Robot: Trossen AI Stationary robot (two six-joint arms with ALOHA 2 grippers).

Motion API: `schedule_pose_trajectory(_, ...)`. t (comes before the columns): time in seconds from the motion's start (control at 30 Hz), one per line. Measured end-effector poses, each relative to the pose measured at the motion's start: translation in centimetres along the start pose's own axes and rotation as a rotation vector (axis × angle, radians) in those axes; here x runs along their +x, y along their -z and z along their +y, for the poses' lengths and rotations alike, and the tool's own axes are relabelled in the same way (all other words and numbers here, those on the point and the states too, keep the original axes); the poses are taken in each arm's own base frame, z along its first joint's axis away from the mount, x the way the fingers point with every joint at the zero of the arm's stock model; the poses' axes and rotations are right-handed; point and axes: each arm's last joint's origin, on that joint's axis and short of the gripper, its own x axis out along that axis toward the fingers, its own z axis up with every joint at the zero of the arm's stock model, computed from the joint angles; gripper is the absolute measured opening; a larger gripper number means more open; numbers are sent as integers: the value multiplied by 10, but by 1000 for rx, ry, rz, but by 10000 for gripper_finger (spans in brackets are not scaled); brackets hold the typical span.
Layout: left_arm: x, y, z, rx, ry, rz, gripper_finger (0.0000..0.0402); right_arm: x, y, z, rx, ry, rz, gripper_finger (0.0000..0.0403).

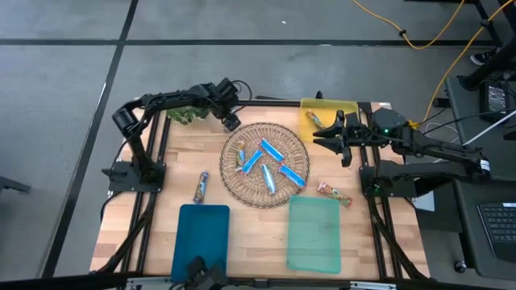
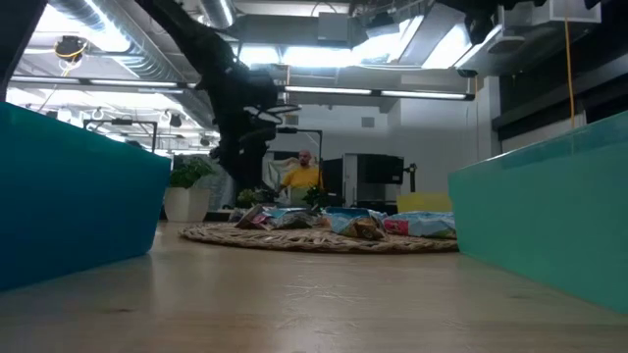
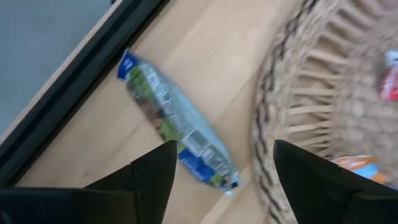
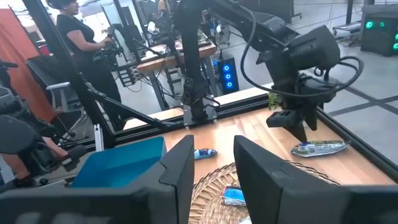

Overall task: Pick and place Granola Bars by type
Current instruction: Put the blue granola bar into the blue bin

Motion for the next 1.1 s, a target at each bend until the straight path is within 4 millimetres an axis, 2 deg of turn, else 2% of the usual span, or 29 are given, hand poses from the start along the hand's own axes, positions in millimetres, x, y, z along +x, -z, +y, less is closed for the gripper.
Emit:
schedule_pose_trajectory(0.23, 9, 4, 9, -24, -22, 53, 262, 0, 0, 0, -27, 0, 0, 117)
schedule_pose_trajectory(0.53, 27, 9, 5, -19, -33, 120, 262, 0, 0, 0, -29, 0, 0, 117)
schedule_pose_trajectory(0.9, 27, 10, 2, -55, -80, 129, 248, 0, 0, 0, -27, -1, 1, 117)
schedule_pose_trajectory(1.1, 26, 12, -6, -36, -55, 148, 242, 0, 0, 0, -29, -1, 1, 117)
